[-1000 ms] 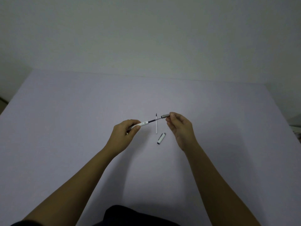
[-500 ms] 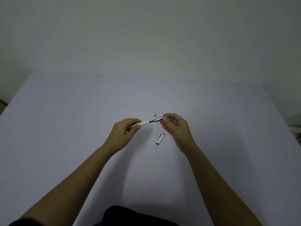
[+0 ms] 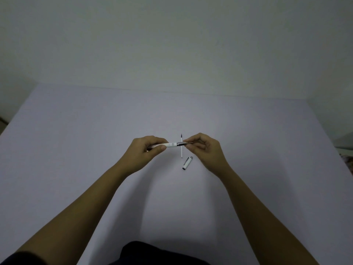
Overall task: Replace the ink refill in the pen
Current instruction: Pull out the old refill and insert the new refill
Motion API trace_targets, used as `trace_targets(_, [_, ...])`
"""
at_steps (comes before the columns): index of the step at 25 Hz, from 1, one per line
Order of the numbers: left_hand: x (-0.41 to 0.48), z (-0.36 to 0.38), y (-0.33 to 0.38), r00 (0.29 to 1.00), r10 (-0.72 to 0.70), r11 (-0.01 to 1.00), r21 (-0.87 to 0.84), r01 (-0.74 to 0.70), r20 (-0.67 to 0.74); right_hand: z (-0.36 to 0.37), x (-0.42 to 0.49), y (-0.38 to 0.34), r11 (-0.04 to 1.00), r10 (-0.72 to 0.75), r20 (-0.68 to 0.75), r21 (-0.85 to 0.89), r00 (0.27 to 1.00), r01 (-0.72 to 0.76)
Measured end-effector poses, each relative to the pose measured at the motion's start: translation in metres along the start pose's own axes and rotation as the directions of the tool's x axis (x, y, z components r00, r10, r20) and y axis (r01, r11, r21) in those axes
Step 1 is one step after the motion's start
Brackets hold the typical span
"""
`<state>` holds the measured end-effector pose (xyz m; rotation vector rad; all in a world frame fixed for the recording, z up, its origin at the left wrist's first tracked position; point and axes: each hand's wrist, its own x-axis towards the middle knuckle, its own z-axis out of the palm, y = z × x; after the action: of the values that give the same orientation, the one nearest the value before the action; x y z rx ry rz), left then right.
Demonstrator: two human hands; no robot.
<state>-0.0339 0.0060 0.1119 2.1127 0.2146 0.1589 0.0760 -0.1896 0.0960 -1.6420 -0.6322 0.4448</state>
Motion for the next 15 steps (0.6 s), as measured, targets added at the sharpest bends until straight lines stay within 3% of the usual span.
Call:
trace_targets(6, [-0.0017,0.0018,0.0032,0.994,0.065,0.998,0.032,-0.062,-0.088,0.0051,0.0054,-0.0032,0.979,-0.066,-0.097,-0.198,0.993,0.045])
trace_targets(11, [-0.003,0.0011,0.0046,0.996,0.017,1.0,-0.022,-0.019,-0.093,0.0059,0.0049,-0.0038,0.877,-0.312,-0.076,-0.405,0.947,0.257])
trace_targets(15, [-0.0039,-0.0018,0.0049,0.994,0.069,0.998,0.022,-0.067,-0.081,0.0062,0.0058,-0.0084,0.853,-0.296,-0.066,-0.468,0.953,0.233])
